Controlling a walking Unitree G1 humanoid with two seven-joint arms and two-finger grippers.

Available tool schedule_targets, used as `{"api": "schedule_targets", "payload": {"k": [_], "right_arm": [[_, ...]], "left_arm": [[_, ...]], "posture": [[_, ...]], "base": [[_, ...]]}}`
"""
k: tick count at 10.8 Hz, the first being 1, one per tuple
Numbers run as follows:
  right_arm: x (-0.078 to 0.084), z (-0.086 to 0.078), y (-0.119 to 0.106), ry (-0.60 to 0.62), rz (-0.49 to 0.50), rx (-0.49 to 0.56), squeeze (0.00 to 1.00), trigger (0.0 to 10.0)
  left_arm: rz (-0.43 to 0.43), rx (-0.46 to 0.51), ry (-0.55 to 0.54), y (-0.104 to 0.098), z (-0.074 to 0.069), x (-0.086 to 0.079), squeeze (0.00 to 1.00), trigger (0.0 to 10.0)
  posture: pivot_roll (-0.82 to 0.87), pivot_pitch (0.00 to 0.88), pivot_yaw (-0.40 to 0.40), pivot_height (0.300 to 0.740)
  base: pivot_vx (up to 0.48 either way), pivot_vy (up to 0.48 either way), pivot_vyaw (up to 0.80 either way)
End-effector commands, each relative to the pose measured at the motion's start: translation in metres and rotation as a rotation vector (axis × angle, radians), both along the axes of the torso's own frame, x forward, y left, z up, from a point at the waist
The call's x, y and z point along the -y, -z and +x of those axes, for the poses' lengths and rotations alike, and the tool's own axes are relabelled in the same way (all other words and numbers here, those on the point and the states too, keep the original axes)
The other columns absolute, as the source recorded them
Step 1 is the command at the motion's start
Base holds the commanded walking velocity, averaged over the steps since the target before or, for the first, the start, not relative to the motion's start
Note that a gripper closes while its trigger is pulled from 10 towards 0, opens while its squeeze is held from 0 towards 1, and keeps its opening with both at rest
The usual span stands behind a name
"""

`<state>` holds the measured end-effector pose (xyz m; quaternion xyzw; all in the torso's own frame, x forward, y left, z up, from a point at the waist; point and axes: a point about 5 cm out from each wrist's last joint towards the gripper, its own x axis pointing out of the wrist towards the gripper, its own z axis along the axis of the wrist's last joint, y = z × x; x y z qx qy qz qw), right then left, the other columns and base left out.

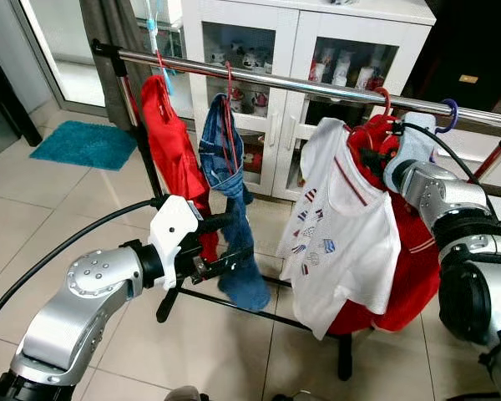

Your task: Hang hanger

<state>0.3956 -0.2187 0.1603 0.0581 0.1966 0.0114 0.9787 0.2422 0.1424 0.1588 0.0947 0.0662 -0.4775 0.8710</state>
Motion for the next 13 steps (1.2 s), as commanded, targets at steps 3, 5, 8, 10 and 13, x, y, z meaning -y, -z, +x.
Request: {"api": "schedule_targets", "payload": {"k": [3,5,8,10,13], "right_arm": [[0.0001,0.0033,-0.0074,-0.006,0.001,0.021,0.0,0.0],[-0.0003,0.0036,-0.0073,-0.02,-0.007,0.019,0.0,0.0],[-0.0022,0.0038,-0.0063,-0.03,-0.009,0.016,0.0,0.0],[-0.0024,0.0032,-0.0042,-0.039,-0.011,0.012,0.0,0.0],[-0.0034,0.0033,-0.0041,-0.043,-0.007,0.016,0.0,0.0]], "left_arm": [[0.012,0.001,0.024,-0.0023,0.0012,0.0025,0.0,10.0],[0.009,0.006,0.017,-0.0028,0.0003,0.0035,0.0,10.0],[0.001,0.004,0.011,-0.002,-0.0004,0.0054,0.0,10.0],[-0.007,0.001,0.013,-0.0009,-0.0011,0.0077,0.0,10.0],[-0.009,0.005,0.015,-0.0011,0.0016,0.0082,0.0,10.0]], "posture": [[0.08,0.044,-0.038,0.74],[0.08,0.052,-0.047,0.74],[0.07,0.051,-0.048,0.74],[0.07,0.048,-0.05,0.74],[0.06,0.033,-0.048,0.74]], "base": [[0.0,0.0,0.0],[0.0,0.0,0.0],[0.0,0.0,0.0],[0.0,0.0,0.0],[0.0,0.0,0.0]]}}
